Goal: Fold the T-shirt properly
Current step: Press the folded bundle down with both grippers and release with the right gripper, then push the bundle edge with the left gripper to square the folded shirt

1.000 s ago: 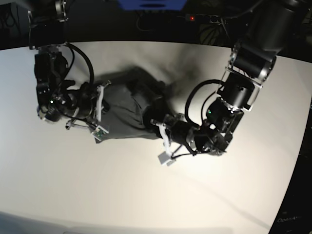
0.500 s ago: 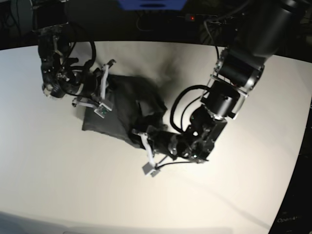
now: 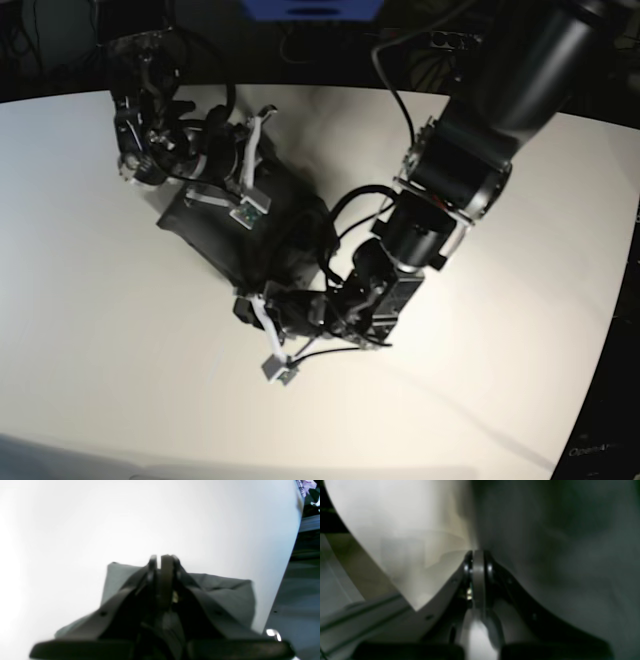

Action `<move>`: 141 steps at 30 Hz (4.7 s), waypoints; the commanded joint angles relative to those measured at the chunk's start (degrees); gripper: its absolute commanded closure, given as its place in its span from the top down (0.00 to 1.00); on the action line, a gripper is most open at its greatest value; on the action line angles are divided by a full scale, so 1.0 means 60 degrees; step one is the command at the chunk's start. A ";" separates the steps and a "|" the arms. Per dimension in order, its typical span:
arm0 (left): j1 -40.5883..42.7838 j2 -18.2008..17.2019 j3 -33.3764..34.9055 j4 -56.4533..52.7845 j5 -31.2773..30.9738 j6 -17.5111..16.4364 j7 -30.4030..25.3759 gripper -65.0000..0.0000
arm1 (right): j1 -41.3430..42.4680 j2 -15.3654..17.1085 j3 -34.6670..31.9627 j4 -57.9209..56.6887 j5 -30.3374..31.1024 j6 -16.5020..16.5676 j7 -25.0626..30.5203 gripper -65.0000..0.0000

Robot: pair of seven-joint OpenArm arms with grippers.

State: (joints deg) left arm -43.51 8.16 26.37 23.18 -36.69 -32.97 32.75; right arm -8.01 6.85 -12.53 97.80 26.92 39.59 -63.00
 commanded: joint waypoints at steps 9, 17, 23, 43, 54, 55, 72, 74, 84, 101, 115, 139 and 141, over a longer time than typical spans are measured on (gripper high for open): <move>0.0211 -0.1060 -0.0051 0.3617 -0.2787 -0.0124 0.1288 0.04 | 0.1137 0.0931 0.0089 0.0704 0.0137 0.0068 -0.0994 0.00; 0.0753 -0.2364 -0.0021 0.5976 -0.4984 -0.0021 0.4981 0.04 | 0.1211 0.1122 0.0734 0.0733 0.0137 0.0068 -0.1565 0.00; 0.1529 -0.2364 0.0286 0.6034 -0.4691 -0.0021 0.6109 0.04 | 0.0961 0.1166 0.1364 0.0733 0.0137 0.0068 -0.1595 0.00; 0.1559 -0.2232 0.2132 0.3998 -0.2479 -0.0109 0.5288 0.04 | 0.0581 0.1224 0.1950 0.1876 0.0137 0.0068 -0.1946 0.00; 0.0958 -0.1895 0.2220 0.3749 -0.2244 -0.0036 0.3970 0.04 | 0.0566 0.1547 0.2243 0.1905 0.0137 0.0068 -0.1932 0.00; 0.0914 -0.1866 0.2162 0.3749 -0.2039 -0.0036 0.3999 0.04 | 0.0566 0.1561 0.2287 0.1905 0.0137 0.0068 -0.1902 0.00; 0.0797 -0.1690 0.2147 0.2957 -0.1116 -0.0109 0.3970 0.04 | 0.2529 0.3642 0.2316 0.1363 -0.0523 0.0068 -0.1404 0.00; 0.0797 -0.1690 0.2147 0.2957 -0.1116 -0.0095 0.3984 0.04 | 0.2646 0.3627 0.2316 0.0806 -0.1006 0.0068 -0.1038 0.00; 0.0797 -0.1690 0.2132 0.2943 -0.1116 -0.0036 0.3984 0.04 | 0.2559 0.2865 0.1862 -0.2241 -0.2442 0.0068 0.2039 0.00; 0.0738 -0.1793 0.2132 0.2928 -0.1102 -0.0021 0.3193 0.04 | 0.1504 0.1898 0.1862 -0.2739 -0.2428 0.0068 0.2464 0.00; 0.0548 -0.1573 0.2118 0.2928 -0.1116 -0.0021 0.1171 0.04 | -0.0284 0.0799 0.1891 -0.0468 -0.2428 0.0068 0.1687 0.00; 0.0709 -0.1221 0.1253 0.3060 -0.1219 -0.0124 -0.0089 0.04 | -0.0899 0.0316 0.1891 0.0352 -0.2413 0.0068 0.1204 0.00; 0.0709 -0.1192 0.1151 0.3075 -0.1219 -0.0124 -0.0103 0.04 | -0.0958 0.0316 0.1906 0.0543 -0.2413 0.0068 0.1160 0.00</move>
State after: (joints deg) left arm -37.43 0.32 33.50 40.40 -43.03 -33.10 33.36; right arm -13.65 8.51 -1.26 99.92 12.27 39.57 -56.05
